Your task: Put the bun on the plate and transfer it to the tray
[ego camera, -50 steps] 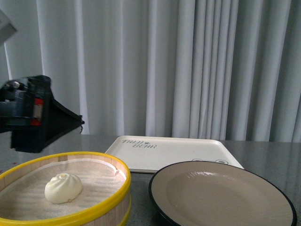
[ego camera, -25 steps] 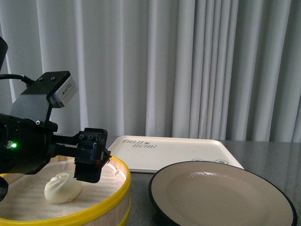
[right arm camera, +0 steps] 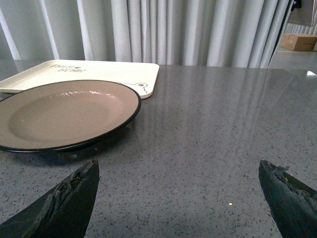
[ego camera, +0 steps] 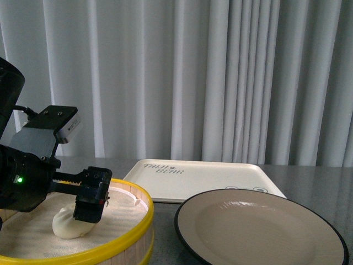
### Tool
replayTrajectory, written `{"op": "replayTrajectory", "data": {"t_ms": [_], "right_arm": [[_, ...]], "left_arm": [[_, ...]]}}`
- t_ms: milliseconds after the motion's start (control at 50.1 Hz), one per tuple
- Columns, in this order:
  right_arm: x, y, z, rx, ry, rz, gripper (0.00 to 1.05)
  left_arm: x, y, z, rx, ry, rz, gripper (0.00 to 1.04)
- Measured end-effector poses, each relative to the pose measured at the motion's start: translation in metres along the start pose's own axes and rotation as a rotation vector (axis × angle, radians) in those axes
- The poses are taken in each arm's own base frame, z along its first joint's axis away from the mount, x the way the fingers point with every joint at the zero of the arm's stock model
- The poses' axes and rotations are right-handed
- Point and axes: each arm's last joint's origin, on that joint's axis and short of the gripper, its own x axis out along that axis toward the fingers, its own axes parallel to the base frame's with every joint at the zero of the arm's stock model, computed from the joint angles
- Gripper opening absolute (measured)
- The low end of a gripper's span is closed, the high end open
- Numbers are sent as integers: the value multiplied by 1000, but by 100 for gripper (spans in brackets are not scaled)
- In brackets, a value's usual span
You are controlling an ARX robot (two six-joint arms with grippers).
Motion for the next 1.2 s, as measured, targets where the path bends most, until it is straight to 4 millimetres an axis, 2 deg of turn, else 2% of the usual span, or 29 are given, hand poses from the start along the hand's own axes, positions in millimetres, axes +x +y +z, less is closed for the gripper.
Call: {"op": "replayTrajectory", "data": {"t_ms": [279, 1077, 1137, 1197], "right_arm": [[0, 0, 0, 0, 0, 0, 96], [0, 0, 0, 0, 0, 0, 96], [0, 0, 0, 0, 0, 0, 96], [0, 0, 0, 0, 0, 0, 96]], "left_arm": [[4, 0, -5, -39, 20, -12, 98], [17, -7, -23, -7, 64, 62, 98], [17, -6, -24, -10, 67, 63, 92], [17, -7, -26, -16, 66, 59, 81]]}}
